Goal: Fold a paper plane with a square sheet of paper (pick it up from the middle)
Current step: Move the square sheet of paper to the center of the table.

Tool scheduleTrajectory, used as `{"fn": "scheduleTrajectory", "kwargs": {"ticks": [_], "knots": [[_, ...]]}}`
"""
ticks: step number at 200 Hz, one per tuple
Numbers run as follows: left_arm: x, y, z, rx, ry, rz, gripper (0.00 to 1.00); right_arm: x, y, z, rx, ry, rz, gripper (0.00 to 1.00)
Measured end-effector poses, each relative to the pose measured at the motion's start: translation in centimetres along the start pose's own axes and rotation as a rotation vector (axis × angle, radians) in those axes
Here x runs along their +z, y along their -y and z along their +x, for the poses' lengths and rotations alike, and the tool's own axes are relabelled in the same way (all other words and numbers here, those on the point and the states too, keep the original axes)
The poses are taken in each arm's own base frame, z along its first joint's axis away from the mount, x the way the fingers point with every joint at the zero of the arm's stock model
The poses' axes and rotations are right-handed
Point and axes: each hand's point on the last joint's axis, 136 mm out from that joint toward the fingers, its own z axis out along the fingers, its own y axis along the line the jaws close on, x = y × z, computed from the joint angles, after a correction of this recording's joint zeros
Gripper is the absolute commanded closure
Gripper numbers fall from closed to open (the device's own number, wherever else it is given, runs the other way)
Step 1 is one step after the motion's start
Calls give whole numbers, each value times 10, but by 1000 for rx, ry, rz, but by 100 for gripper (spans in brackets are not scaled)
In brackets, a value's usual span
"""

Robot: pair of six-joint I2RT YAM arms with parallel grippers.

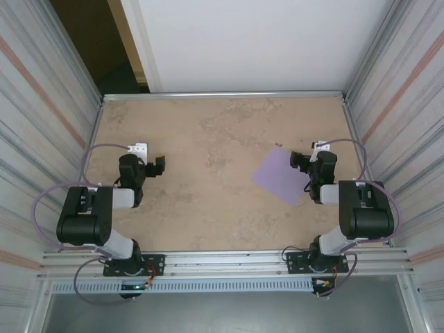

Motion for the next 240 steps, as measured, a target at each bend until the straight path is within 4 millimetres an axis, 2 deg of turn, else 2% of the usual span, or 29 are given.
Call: {"fn": "scheduleTrajectory", "kwargs": {"ticks": [209,222,240], "knots": [[-1,0,-1,0,7,-1,1,-2,2,1,2,-12,3,1],[-4,-2,-3,-1,11,-10,1,-8,2,-4,2,-16,7,1],[-13,-9,-13,-7,30,-47,1,-22,1,-24,3,15,11,1]]}}
